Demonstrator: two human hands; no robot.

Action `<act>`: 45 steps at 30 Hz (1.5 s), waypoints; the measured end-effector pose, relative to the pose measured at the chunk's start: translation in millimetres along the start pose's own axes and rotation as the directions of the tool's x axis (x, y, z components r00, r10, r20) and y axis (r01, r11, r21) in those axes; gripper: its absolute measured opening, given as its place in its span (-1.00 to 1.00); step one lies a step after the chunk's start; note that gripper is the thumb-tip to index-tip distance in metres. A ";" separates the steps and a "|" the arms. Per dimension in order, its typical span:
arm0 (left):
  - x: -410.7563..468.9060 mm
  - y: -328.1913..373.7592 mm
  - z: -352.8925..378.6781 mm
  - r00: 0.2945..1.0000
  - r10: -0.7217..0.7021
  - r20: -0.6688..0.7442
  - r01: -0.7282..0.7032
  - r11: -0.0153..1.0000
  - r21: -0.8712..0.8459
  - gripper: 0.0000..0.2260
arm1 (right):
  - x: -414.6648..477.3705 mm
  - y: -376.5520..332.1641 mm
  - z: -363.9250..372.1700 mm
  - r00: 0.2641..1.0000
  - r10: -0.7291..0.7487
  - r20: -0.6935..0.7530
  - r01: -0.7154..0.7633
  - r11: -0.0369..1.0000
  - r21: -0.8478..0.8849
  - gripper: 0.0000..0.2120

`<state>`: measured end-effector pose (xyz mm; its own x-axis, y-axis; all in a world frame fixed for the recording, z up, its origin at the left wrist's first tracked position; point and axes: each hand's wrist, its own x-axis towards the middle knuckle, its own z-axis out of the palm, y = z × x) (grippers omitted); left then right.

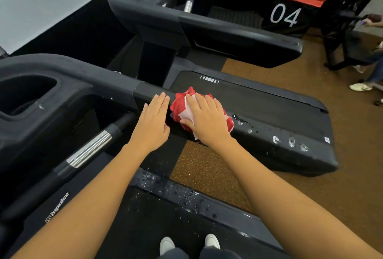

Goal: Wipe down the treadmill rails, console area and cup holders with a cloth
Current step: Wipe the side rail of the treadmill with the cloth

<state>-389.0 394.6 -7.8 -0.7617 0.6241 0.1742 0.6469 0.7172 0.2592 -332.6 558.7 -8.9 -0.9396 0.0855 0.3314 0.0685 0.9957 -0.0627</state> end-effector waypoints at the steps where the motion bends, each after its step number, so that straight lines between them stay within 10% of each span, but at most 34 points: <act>1: -0.1 0.5 -0.2 1.000 -0.003 -0.001 0.003 1.000 -0.002 -0.37 | -4.6 -1.2 0.7 1.000 0.006 -0.013 -0.006 1.000 -0.026 -0.37; 10: 1.1 6.2 -2.3 0.998 -0.056 0.016 0.056 0.998 -0.030 -0.40 | -28.7 11.0 2.9 0.999 -0.013 -0.039 0.010 0.997 -0.078 -0.36; 14: 4.4 16.9 -10.2 0.988 -0.156 0.005 0.154 0.967 -0.201 -0.48 | -6.6 11.7 -22.3 0.992 0.077 0.100 -0.094 0.978 0.187 -0.52; 17: 2.6 43.9 -24.1 0.950 -0.291 -0.113 0.209 0.862 -0.461 -0.60 | 0.5 12.4 -54.7 0.940 0.243 0.241 -0.342 0.657 0.671 -0.62; 22: 1.2 109.4 -40.8 0.969 -0.245 -0.018 0.123 0.547 -0.828 -0.76 | -7.7 -3.2 -74.4 0.904 0.232 0.359 -0.397 0.141 0.907 -0.40; 25: 1.2 125.4 -39.1 0.979 -0.191 0.066 0.123 0.309 -0.943 -0.48 | -13.1 0.9 -82.5 0.836 0.092 0.541 -0.487 -0.332 0.808 -0.23; 29: 7.9 122.0 -30.4 0.983 -0.176 0.060 0.114 0.318 -0.941 -0.50 | -21.7 13.7 -90.3 0.800 -0.168 0.576 -0.575 -0.487 0.657 -0.15; 34: 24.3 117.7 -27.1 0.948 -0.311 0.070 0.162 0.278 -0.947 -0.72 | -26.6 51.7 -90.1 0.851 0.026 0.525 -0.519 -0.108 0.848 -0.20; 39: 48.3 99.5 -20.6 0.988 -0.086 -0.126 -0.025 0.724 -0.689 -0.81 | -47.4 119.9 -81.8 0.714 0.595 0.369 -0.604 0.258 0.754 -0.45; 42: 51.0 98.6 6.9 0.995 0.006 0.097 0.012 0.983 -0.183 -0.70 | -61.4 134.0 -78.1 0.711 0.633 0.306 -0.682 0.515 0.519 -0.40; 45: 46.5 117.2 11.2 0.997 0.006 0.083 0.005 0.991 -0.131 -0.68 | -66.4 130.2 -67.5 0.723 0.598 0.345 -0.683 0.693 0.230 -0.37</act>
<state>-348.2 511.2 20.0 -0.7520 0.6521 0.0963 0.6329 0.6734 0.3819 -238.6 685.2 24.5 -0.7542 0.6450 -0.1228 0.6123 0.6233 -0.4865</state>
